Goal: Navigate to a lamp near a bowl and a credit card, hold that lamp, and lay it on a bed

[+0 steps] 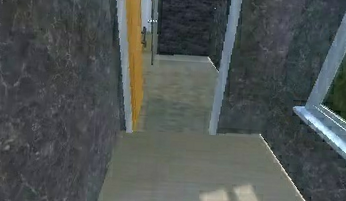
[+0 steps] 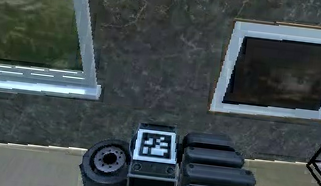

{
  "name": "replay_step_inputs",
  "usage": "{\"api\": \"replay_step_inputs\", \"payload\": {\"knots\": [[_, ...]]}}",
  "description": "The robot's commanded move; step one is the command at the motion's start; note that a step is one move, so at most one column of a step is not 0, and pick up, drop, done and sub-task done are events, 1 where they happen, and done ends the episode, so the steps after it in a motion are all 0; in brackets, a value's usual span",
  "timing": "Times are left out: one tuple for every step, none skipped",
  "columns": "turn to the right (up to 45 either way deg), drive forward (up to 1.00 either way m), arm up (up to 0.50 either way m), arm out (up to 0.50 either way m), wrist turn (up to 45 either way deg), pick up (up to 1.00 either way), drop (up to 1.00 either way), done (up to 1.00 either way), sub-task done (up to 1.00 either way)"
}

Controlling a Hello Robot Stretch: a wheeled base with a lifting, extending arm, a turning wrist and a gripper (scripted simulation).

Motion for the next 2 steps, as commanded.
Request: {"api": "replay_step_inputs", "payload": {"knots": [[0.0, 1.0, 0.0, 0.0, 0.0, 0.0, 0.0, 0.0, 0.0], [3.0, 0.0, 0.0, 0.0, 0.0, 0.0, 0.0, 0.0, 0.0]]}}
